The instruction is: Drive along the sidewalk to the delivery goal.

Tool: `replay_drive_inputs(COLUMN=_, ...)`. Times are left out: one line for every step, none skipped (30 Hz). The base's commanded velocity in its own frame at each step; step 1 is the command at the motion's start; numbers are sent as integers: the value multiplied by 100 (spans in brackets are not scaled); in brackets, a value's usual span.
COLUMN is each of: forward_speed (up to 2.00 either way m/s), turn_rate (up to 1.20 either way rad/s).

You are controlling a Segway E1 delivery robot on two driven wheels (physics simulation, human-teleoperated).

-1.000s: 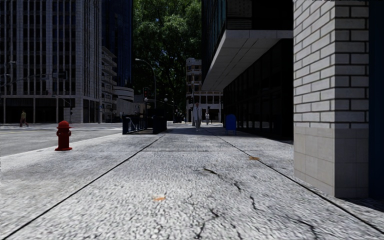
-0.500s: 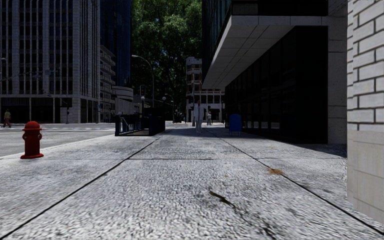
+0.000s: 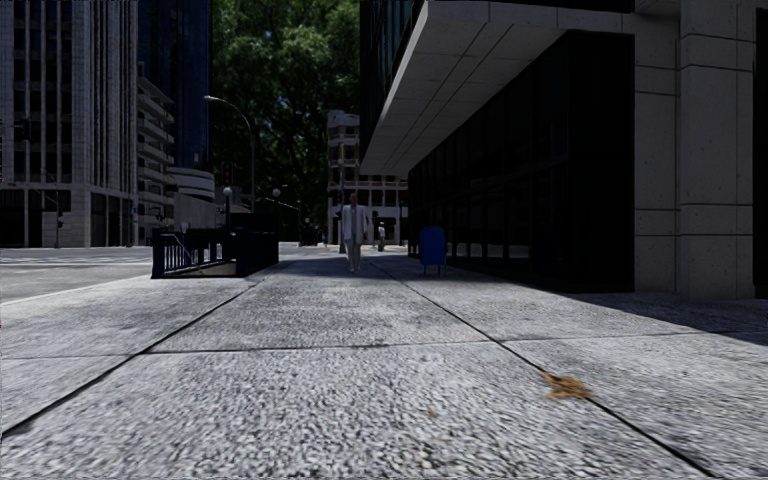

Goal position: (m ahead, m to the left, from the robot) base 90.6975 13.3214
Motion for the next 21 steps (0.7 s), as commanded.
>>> replay_drive_inputs(forward_speed=200, turn_rate=-40)
replay_drive_inputs(forward_speed=200, turn_rate=-40)
replay_drive_inputs(forward_speed=200, turn_rate=-40)
replay_drive_inputs(forward_speed=200, turn_rate=-40)
replay_drive_inputs(forward_speed=200, turn_rate=-40)
replay_drive_inputs(forward_speed=200, turn_rate=-40)
replay_drive_inputs(forward_speed=200, turn_rate=-40)
replay_drive_inputs(forward_speed=200, turn_rate=-40)
replay_drive_inputs(forward_speed=200, turn_rate=-40)
replay_drive_inputs(forward_speed=200, turn_rate=-40)
replay_drive_inputs(forward_speed=200, turn_rate=-40)
replay_drive_inputs(forward_speed=200, turn_rate=-40)
replay_drive_inputs(forward_speed=200, turn_rate=-40)
replay_drive_inputs(forward_speed=200, turn_rate=-40)
replay_drive_inputs(forward_speed=200, turn_rate=-40)
replay_drive_inputs(forward_speed=200, turn_rate=-40)
replay_drive_inputs(forward_speed=200, turn_rate=-40)
replay_drive_inputs(forward_speed=200, turn_rate=-40)
replay_drive_inputs(forward_speed=200, turn_rate=-40)
replay_drive_inputs(forward_speed=200, turn_rate=-40)
replay_drive_inputs(forward_speed=200, turn_rate=-40)
